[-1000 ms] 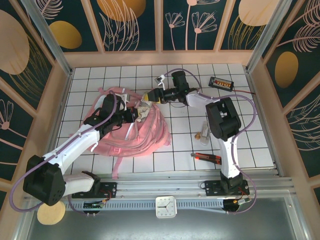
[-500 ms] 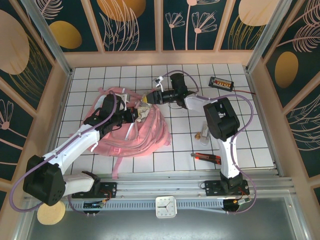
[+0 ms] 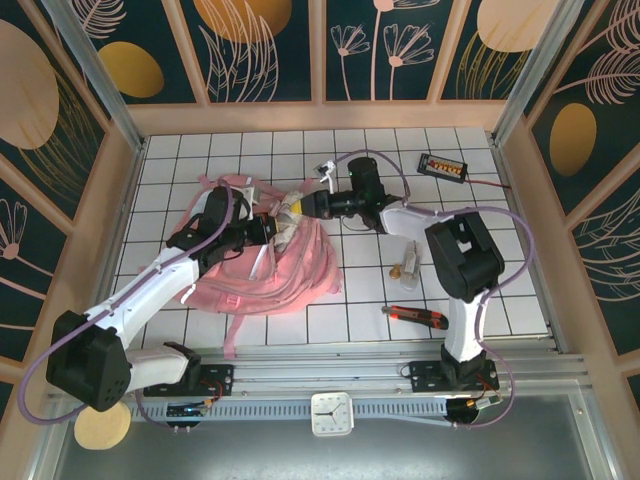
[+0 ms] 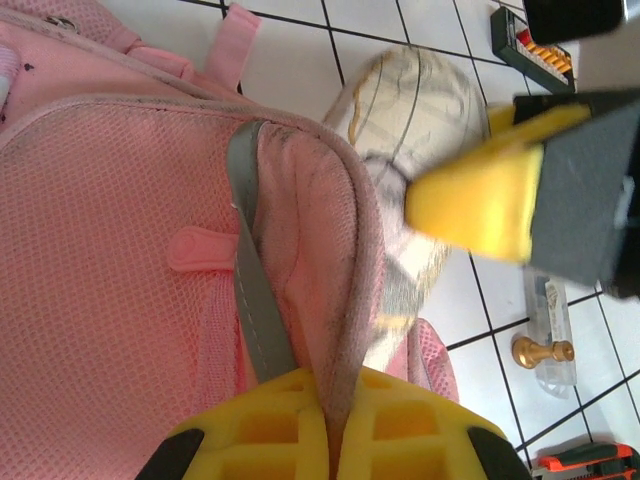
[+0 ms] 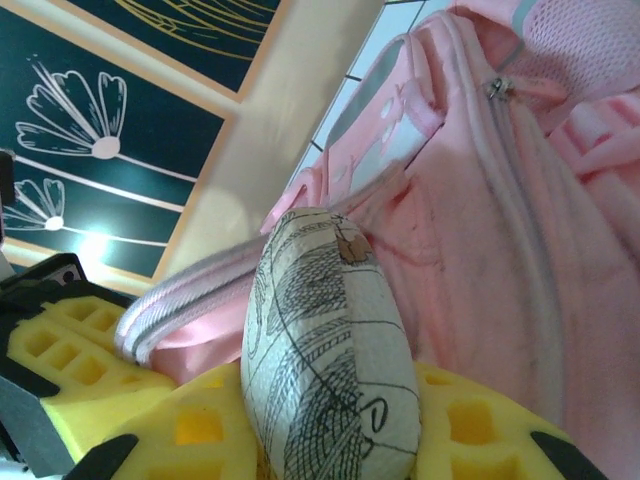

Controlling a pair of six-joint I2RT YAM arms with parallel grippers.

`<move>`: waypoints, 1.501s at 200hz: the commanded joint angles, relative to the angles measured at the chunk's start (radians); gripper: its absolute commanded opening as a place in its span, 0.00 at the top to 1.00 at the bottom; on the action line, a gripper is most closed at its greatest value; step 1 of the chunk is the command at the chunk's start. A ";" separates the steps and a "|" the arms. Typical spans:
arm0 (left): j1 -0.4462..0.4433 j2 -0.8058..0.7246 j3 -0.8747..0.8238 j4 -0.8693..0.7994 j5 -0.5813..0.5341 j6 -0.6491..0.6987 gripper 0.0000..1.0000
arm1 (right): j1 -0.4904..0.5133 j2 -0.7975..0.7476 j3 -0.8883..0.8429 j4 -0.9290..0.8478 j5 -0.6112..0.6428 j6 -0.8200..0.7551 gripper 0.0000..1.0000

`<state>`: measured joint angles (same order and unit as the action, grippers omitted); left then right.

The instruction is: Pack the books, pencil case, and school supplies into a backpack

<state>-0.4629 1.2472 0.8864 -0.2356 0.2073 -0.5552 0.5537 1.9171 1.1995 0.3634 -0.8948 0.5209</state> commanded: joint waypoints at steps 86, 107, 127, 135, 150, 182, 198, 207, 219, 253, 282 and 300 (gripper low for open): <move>0.050 -0.114 0.157 0.151 -0.130 -0.143 1.00 | 0.272 -0.122 -0.224 -0.099 0.719 0.236 1.00; 0.080 -0.137 0.175 0.151 -0.122 -0.147 1.00 | 0.271 -0.107 -0.253 -0.092 0.741 0.239 1.00; 0.090 -0.147 0.185 0.129 -0.133 -0.125 1.00 | 0.272 -0.093 -0.256 -0.088 0.749 0.233 1.00; 0.094 -0.148 0.177 0.125 -0.124 -0.118 1.00 | 0.273 -0.090 -0.253 -0.084 0.740 0.232 1.00; 0.098 -0.138 0.150 0.122 -0.085 -0.115 1.00 | 0.282 -0.086 -0.230 -0.050 0.679 0.214 1.00; 0.098 -0.145 0.019 0.228 0.006 -0.174 1.00 | 0.305 0.027 -0.046 -0.028 0.390 0.199 0.93; 0.097 -0.155 -0.022 0.265 0.032 -0.180 1.00 | 0.320 0.084 0.049 -0.122 0.340 0.182 0.83; 0.098 -0.158 -0.026 0.256 0.035 -0.165 1.00 | 0.322 0.088 0.072 -0.166 0.353 0.186 0.77; 0.098 -0.166 -0.027 0.233 0.035 -0.142 1.00 | 0.319 0.067 0.072 -0.195 0.370 0.190 0.63; 0.097 -0.186 -0.051 0.185 0.050 -0.084 1.00 | 0.303 -0.030 0.070 -0.323 0.429 0.177 0.25; 0.098 -0.214 -0.097 0.187 0.047 -0.067 1.00 | 0.295 -0.109 0.066 -0.399 0.461 0.157 0.01; 0.097 -0.219 -0.120 0.190 0.048 -0.056 1.00 | 0.292 -0.149 0.070 -0.444 0.497 0.169 0.01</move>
<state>-0.3668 1.0512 0.7883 -0.1726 0.2512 -0.6514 0.8433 1.8660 1.2671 0.0399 -0.4305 0.7097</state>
